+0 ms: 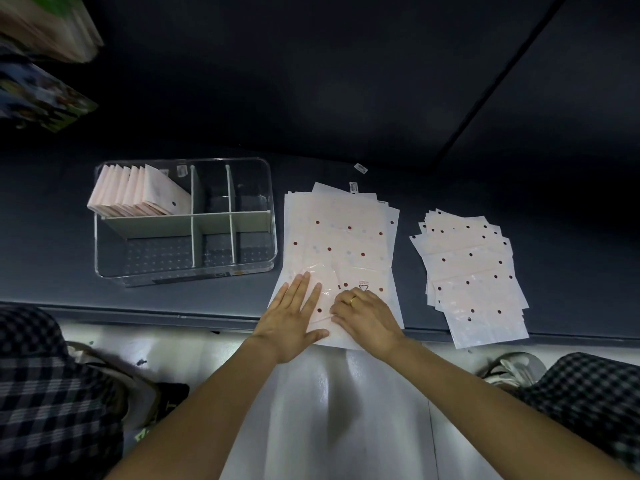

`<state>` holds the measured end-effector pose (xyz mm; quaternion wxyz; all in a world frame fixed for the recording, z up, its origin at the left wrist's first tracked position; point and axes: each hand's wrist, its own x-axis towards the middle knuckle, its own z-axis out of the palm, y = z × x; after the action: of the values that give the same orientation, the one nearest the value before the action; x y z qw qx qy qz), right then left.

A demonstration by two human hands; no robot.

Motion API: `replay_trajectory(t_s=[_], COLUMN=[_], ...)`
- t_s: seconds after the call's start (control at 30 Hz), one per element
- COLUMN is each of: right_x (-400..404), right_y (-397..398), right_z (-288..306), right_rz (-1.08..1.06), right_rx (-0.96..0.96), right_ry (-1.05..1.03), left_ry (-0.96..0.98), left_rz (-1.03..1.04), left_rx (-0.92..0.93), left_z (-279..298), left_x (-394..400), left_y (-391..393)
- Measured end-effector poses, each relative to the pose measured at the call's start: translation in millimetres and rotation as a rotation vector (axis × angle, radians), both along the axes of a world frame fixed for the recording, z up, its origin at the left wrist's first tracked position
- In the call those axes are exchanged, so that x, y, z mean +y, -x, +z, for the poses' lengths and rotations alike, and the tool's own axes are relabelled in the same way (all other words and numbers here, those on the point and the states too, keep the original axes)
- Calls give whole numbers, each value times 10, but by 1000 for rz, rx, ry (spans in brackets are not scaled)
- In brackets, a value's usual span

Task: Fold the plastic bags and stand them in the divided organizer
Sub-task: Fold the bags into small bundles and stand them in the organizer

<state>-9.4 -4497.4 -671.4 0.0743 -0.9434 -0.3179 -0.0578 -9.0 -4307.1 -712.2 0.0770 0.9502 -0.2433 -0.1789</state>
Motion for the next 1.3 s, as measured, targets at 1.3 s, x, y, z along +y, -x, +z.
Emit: replay_trajectory(t_s=[1.3], right_x=[1295], right_y=[-1023], right_z=[1738], right_rz=[-260], right_rx=[597], right_ry=[-581], left_ry=[1419], left_rz=[854], left_rx=[247], left_z=[1621], left_x=[1036], left_y=[-600])
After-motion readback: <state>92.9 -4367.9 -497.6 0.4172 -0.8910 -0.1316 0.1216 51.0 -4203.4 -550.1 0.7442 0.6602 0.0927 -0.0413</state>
